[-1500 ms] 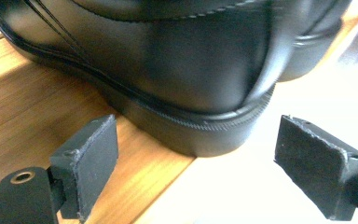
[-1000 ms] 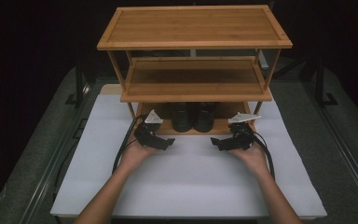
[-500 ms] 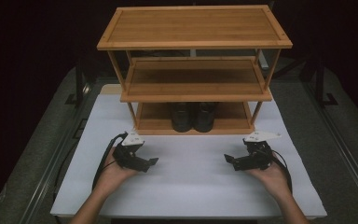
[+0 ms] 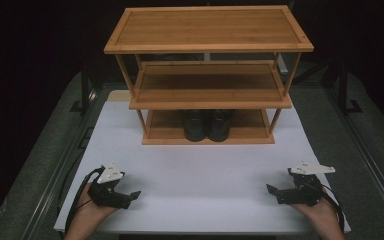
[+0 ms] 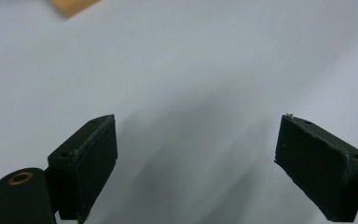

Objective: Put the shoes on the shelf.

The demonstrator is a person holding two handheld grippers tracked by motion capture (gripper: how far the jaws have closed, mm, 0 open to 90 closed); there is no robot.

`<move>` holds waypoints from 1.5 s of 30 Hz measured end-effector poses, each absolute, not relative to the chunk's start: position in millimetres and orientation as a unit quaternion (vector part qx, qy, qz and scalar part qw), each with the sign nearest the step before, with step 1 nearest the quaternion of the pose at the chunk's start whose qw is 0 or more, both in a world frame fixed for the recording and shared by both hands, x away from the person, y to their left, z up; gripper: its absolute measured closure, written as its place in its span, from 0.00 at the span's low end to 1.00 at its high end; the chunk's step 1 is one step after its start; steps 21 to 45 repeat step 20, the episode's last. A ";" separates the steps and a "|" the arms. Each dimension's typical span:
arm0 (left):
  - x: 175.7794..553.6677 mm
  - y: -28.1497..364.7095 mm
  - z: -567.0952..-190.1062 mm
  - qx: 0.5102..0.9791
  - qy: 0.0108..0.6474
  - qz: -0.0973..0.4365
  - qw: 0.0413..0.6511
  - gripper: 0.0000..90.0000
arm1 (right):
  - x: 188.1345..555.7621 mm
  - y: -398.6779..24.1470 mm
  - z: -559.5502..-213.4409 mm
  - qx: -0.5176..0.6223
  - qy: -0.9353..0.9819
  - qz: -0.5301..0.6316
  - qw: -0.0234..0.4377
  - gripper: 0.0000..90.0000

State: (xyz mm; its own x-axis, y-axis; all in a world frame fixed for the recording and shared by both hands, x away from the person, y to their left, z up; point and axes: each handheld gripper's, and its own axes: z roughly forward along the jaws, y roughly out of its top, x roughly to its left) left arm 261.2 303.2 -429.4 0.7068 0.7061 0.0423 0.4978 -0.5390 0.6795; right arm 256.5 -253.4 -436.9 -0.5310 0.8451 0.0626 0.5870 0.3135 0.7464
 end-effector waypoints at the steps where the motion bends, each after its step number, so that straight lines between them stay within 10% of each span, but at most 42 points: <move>1: 261.2 303.2 -429.4 0.863 0.349 0.158 0.330 0.14 | 256.5 -253.4 -436.9 0.452 0.792 0.372 0.173 0.03; 45: 251.0 336.6 -449.2 0.839 0.392 0.179 0.331 0.02 | 247.8 -278.4 -457.4 0.479 0.796 0.323 0.183 0.02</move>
